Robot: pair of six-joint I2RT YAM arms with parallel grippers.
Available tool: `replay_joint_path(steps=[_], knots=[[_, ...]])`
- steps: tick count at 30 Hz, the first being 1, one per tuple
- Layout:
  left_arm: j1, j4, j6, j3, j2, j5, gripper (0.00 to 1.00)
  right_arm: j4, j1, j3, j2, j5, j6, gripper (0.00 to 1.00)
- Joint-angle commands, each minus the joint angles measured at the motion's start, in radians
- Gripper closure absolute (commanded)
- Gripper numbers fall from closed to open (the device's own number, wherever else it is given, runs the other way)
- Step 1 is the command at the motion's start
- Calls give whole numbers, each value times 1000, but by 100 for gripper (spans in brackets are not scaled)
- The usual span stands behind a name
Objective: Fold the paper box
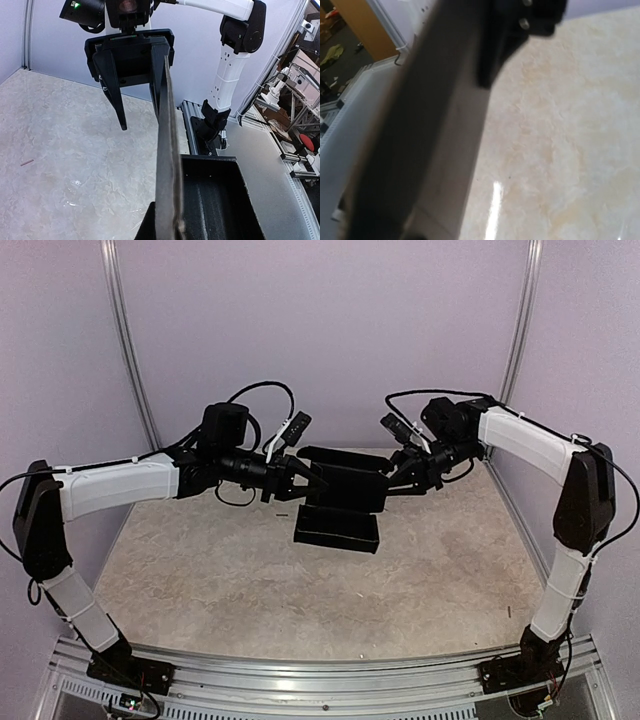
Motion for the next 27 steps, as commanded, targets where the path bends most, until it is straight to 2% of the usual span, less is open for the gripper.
replay_joint_path(steps=[1, 7, 27], knots=[[-5, 7, -1, -1, 6, -15, 100, -100, 13, 59, 35, -61, -77, 65], [-1, 2, -1, 5, 14, -35, 100, -227, 18, 96, 57, -85, -189, 61], [-5, 15, -13, 18, 20, -44, 100, -217, 45, 64, 45, -94, -181, 55]])
